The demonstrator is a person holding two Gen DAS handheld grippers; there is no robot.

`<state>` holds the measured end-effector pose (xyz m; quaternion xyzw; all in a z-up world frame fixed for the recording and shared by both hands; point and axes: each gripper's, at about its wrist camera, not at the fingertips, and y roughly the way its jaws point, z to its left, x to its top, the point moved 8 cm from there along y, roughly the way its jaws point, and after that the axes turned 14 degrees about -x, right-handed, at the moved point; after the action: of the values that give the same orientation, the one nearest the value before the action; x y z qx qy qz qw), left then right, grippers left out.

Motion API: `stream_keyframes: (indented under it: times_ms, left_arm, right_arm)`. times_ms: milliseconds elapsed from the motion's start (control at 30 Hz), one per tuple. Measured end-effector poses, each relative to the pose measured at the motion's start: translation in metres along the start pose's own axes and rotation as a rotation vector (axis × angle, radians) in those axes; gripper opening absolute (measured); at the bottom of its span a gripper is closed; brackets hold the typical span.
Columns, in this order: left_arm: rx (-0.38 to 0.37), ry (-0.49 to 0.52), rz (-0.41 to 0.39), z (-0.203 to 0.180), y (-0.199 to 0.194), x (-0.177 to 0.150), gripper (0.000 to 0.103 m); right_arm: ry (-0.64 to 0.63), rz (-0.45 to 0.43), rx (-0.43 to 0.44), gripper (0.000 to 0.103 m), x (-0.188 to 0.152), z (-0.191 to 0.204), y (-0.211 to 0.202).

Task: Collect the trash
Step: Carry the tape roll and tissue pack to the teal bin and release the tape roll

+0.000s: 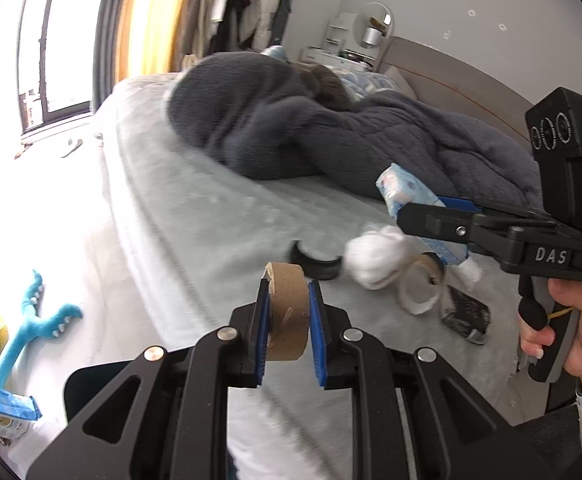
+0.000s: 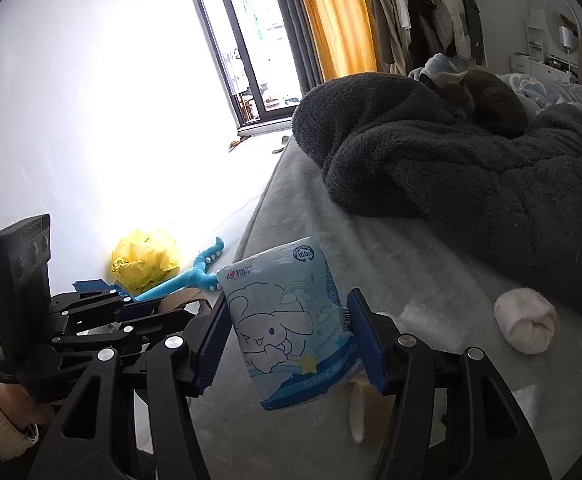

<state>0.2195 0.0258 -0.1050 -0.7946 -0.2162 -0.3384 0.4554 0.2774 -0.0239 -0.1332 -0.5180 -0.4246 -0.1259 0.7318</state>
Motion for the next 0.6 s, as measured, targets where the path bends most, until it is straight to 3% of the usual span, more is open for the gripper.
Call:
stream_keyframes:
  times_ms: [267,600]
  left_arm:
    - [0.088,-0.07,0.016,0.056,-0.022,-0.021,0.02]
    - [0.189,-0.143,0.113,0.12,-0.037,-0.07,0.02]
  right_arm:
    - [0.002,0.013,0.013,0.059,0.004,0.052,0.024]
    - [-0.034,0.064,0.07,0.059,-0.005,0.123,0.047]
